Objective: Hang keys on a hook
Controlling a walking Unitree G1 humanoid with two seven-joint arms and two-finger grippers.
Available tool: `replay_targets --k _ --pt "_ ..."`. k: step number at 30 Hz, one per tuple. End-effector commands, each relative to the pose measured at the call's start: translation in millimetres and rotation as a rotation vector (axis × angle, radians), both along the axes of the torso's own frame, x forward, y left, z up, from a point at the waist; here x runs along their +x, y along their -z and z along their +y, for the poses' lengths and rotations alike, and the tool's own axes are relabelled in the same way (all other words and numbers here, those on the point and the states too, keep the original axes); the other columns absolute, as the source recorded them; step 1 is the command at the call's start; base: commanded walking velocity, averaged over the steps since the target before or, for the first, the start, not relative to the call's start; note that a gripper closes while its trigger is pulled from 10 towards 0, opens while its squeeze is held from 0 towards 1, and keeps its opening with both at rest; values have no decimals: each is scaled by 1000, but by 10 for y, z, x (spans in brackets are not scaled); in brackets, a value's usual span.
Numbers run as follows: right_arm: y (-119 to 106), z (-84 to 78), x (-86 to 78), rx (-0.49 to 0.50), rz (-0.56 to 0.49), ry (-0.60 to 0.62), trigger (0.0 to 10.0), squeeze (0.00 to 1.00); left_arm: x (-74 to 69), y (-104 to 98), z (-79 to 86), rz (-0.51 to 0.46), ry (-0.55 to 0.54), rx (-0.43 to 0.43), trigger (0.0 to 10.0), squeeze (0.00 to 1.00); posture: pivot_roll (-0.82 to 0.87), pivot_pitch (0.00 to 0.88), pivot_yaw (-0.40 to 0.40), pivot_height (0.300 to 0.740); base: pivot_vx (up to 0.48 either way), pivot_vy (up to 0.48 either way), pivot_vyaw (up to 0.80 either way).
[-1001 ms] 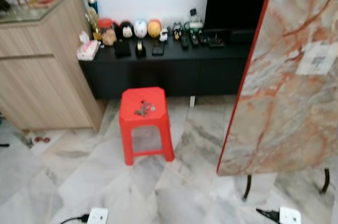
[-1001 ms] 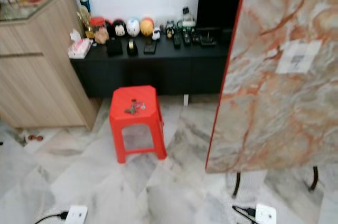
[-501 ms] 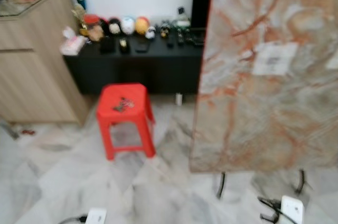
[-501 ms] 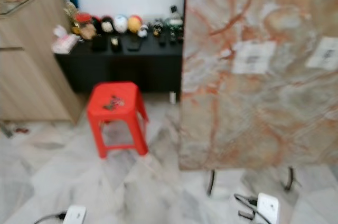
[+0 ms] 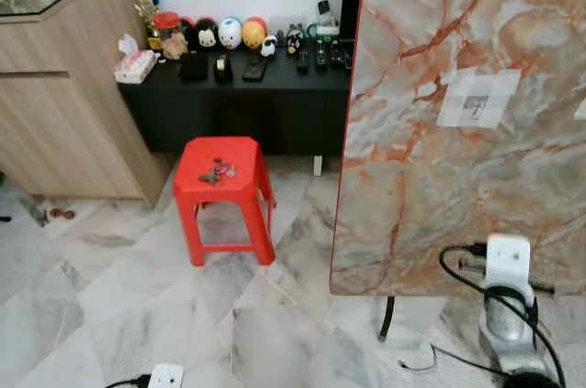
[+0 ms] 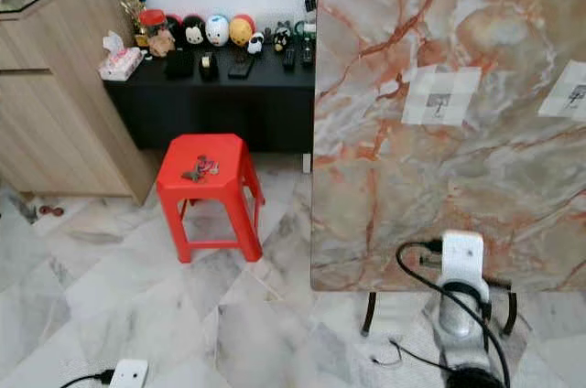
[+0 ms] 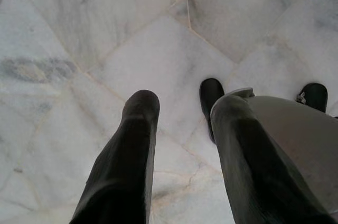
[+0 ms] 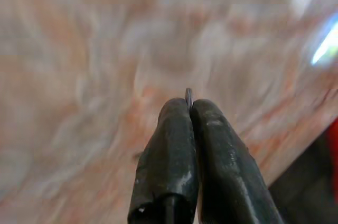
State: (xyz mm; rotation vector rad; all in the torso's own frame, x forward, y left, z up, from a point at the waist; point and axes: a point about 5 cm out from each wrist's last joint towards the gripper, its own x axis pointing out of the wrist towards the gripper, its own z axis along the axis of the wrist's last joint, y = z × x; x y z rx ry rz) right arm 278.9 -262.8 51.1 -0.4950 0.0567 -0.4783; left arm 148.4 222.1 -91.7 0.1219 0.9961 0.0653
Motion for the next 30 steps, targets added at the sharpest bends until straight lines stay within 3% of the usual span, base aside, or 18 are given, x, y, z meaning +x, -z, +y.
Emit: replay_targets --k 1,6,11,13,15,17,19,24,30 --pt "-24 7 0 -34 -7 5 10000 0 -23 6 23 15 3 5 10000 0 -141 0 -1 740 0 0 0" --pt "-266 214 160 -160 -87 -53 10000 0 -29 8 21 19 14 5 10000 0 -143 0 1 740 0 0 0" --pt "-392 294 220 -244 -129 -62 10000 0 -31 9 21 18 12 5 10000 0 -139 0 0 740 0 0 0" --pt "-598 412 325 -403 -194 -115 10000 0 -24 4 26 9 -4 1 10000 0 -125 0 -5 740 0 0 0" --pt "-669 439 367 -441 -211 -117 10000 0 -21 2 29 6 -9 -1 10000 0 -125 0 -5 740 0 0 0" --pt "-678 443 381 -436 -210 -115 10000 0 -21 2 31 5 -12 -2 10000 0 -125 0 -5 740 0 0 0" --pt "-671 429 423 -361 -204 -87 10000 0 -33 7 27 8 -10 -4 10000 0 -128 0 -1 740 0 0 0" --pt "-796 518 551 -420 -222 -109 10000 0 -42 9 24 -2 -34 -22 10000 0 -125 0 0 740 0 0 0" --pt "-711 379 569 -331 -151 -21 10000 0 -35 5 16 -14 -45 -43 10000 0 -117 0 -3 740 0 0 0"
